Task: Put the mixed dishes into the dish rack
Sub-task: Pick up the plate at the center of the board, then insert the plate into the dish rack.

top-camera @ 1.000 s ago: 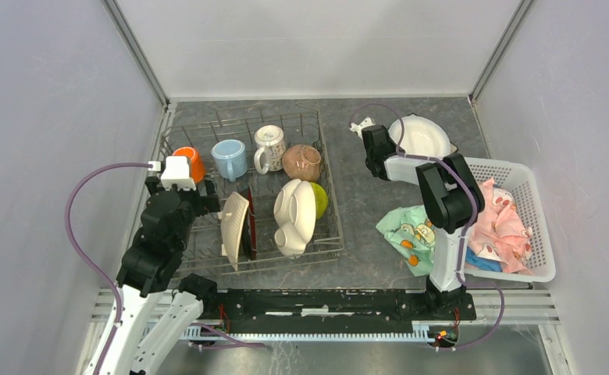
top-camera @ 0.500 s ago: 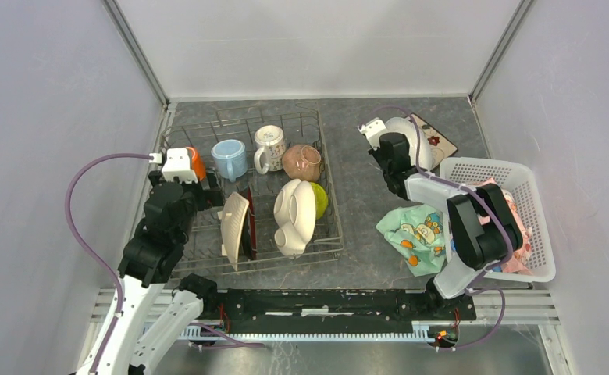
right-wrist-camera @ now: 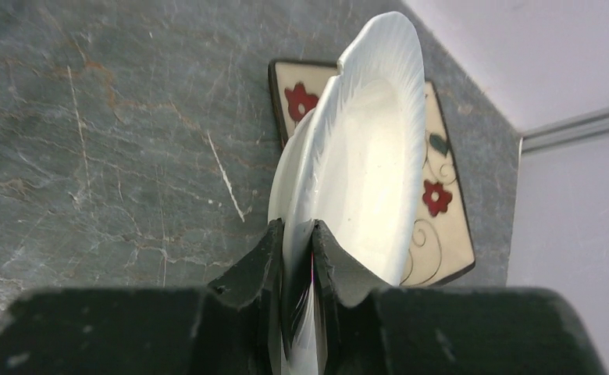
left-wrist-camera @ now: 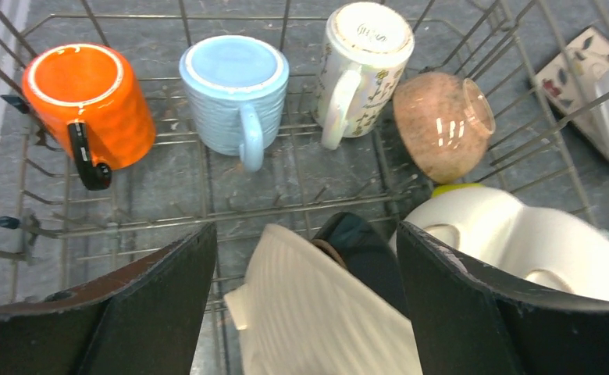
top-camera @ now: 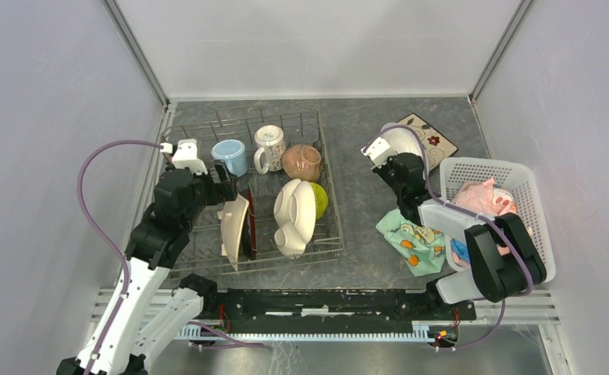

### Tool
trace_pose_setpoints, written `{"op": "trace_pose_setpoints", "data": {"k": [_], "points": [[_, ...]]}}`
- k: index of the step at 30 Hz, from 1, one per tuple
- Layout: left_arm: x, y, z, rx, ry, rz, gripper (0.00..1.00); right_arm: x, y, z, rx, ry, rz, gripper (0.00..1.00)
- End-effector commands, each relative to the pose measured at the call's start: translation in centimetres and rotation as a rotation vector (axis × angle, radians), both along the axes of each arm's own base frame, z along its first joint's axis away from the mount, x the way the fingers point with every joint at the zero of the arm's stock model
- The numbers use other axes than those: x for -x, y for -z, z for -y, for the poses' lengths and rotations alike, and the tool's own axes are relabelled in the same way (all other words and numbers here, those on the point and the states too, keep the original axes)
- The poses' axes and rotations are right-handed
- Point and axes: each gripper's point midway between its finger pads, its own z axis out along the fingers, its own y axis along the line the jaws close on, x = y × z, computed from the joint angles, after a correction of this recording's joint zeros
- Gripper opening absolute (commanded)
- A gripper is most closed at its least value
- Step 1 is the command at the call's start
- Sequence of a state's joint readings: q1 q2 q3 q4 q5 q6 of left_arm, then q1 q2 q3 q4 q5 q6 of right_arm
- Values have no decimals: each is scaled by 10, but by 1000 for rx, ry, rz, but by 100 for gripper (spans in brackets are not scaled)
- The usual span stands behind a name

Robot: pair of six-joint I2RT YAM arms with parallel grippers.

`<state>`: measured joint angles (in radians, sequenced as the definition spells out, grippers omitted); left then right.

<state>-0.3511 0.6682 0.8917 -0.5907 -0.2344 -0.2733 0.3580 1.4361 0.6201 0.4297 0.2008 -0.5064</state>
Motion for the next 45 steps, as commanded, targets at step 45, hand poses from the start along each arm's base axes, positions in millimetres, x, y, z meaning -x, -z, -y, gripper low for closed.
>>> {"op": "trace_pose_setpoints", "data": {"k": [45], "points": [[-32, -180, 108, 655, 304, 131, 81, 175, -343, -221, 396, -828, 1049, 0]]}}
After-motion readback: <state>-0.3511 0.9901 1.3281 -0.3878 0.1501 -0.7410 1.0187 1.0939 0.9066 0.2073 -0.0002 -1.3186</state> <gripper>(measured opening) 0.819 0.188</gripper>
